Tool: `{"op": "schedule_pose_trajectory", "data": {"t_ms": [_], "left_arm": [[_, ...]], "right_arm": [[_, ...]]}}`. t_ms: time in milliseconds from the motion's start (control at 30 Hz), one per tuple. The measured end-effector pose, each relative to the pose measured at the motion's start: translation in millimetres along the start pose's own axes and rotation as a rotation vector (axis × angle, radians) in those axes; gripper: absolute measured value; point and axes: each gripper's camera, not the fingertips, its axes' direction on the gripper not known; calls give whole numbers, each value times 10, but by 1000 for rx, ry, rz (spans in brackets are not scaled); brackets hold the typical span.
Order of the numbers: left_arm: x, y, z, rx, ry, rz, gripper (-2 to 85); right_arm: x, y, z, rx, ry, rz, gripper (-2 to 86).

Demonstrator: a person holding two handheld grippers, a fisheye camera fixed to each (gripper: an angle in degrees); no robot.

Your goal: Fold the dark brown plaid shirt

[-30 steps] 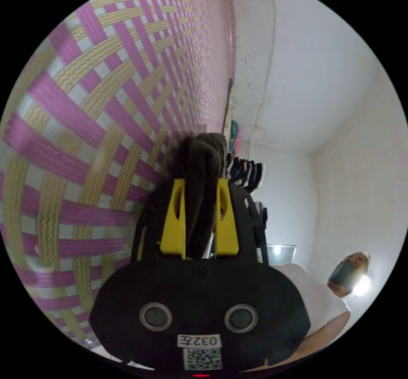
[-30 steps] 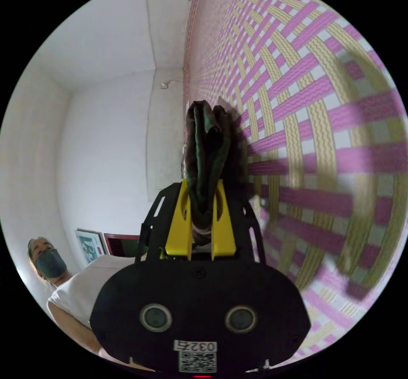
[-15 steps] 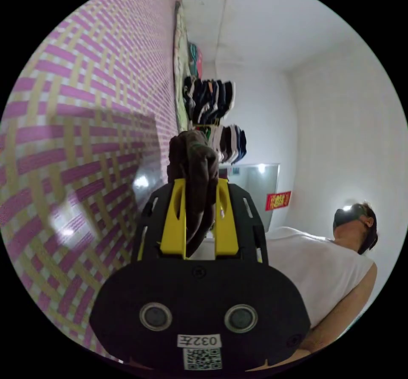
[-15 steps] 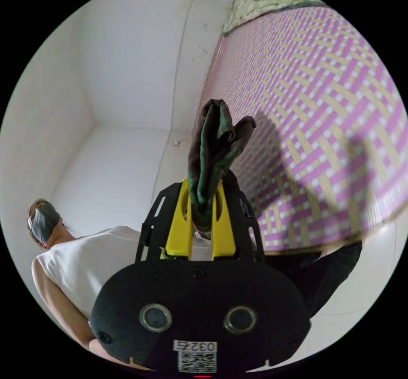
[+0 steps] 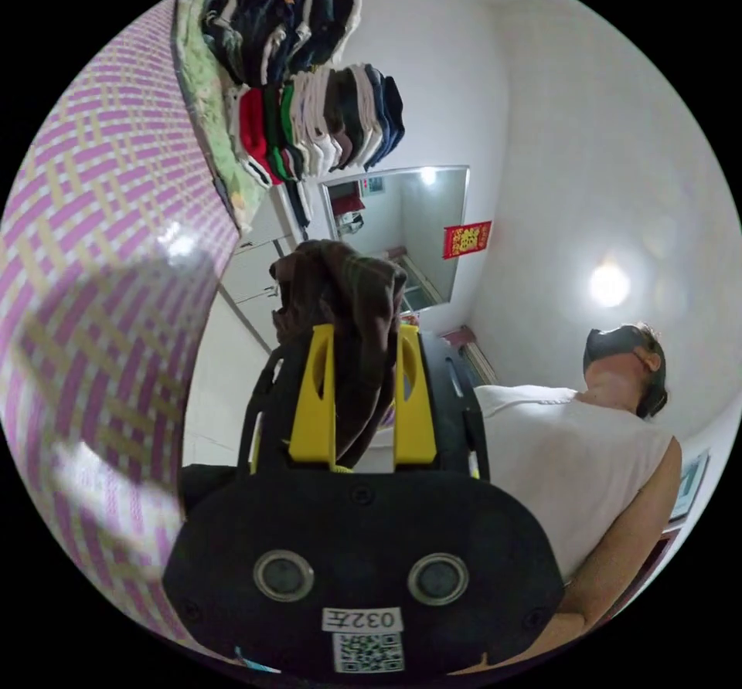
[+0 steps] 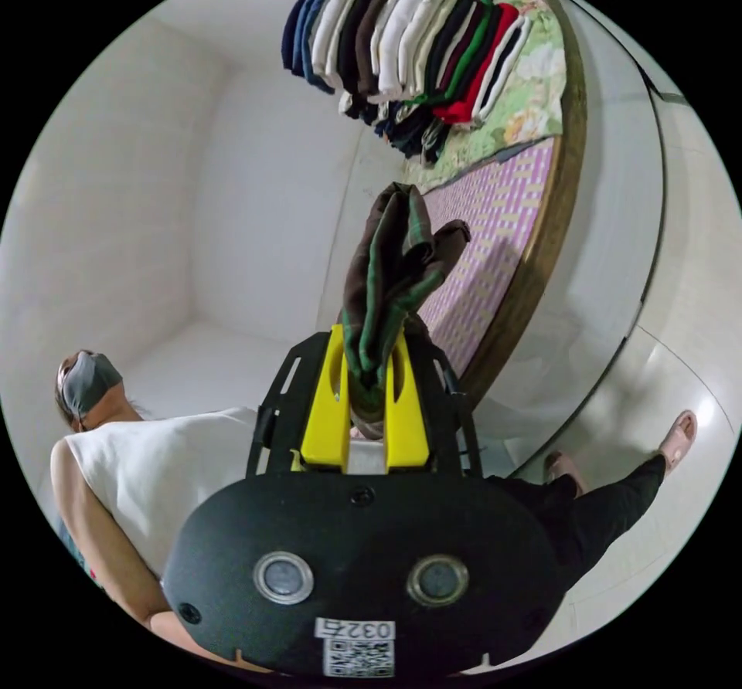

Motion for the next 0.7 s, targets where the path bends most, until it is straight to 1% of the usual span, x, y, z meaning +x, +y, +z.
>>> {"op": "schedule_pose_trajectory", "data": {"t_ms": [100,167,267,367,567,700], "left_arm": [[199,-332,486,-14,17,15,79],[354,-591,860,-21,20,26,73],[610,-932,1252,-17,5,82,65],[893,-1311,1534,-24,50,128,65],[1461,-2064,1644,28,130,178,79],[1852,-2582,1526,71,181,233,87]], "right_arm": [[128,-107,-582,16,-32,-33,65],[150,-237,-1050,20,-37,-102,65],[119,-389,-1613,25,-21,-194,65],[69,-538,-2075,39,-26,-253,66],[-91,-919,-2642,58,-71,-380,66],[-163,-1213,-2789,67,-88,-433,67]]}}
